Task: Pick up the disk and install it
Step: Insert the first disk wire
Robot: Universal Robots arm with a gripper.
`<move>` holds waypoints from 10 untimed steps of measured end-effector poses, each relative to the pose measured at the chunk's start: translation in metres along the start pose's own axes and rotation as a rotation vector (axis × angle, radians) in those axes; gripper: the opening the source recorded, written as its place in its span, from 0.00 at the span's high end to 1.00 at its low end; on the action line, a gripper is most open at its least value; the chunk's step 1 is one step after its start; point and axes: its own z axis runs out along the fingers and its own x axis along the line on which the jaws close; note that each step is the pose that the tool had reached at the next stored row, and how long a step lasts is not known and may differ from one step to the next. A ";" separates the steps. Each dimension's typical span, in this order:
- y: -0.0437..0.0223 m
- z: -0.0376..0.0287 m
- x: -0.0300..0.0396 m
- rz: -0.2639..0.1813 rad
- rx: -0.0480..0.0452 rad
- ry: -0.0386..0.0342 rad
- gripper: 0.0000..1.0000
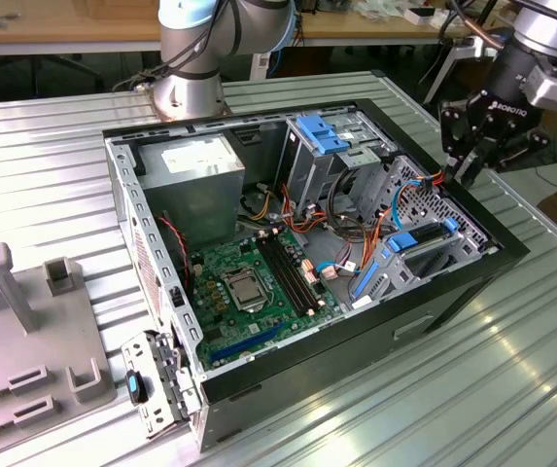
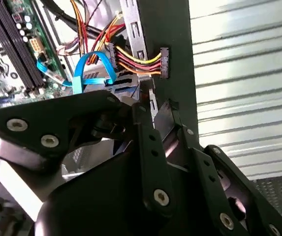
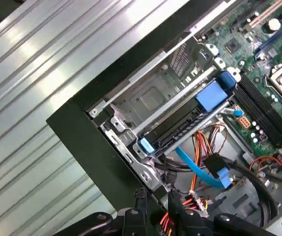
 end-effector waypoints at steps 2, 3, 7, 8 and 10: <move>-0.0116 0.0010 -0.0028 -0.110 0.0058 0.0032 0.69; -0.0124 0.0016 -0.0031 -0.182 0.0091 0.0055 0.69; -0.0124 0.0029 -0.0032 -0.288 0.0139 0.0090 0.69; -0.0125 0.0031 -0.0032 -0.308 0.0149 0.0097 0.69; -0.0127 0.0034 -0.0031 -0.341 0.0164 0.0107 0.69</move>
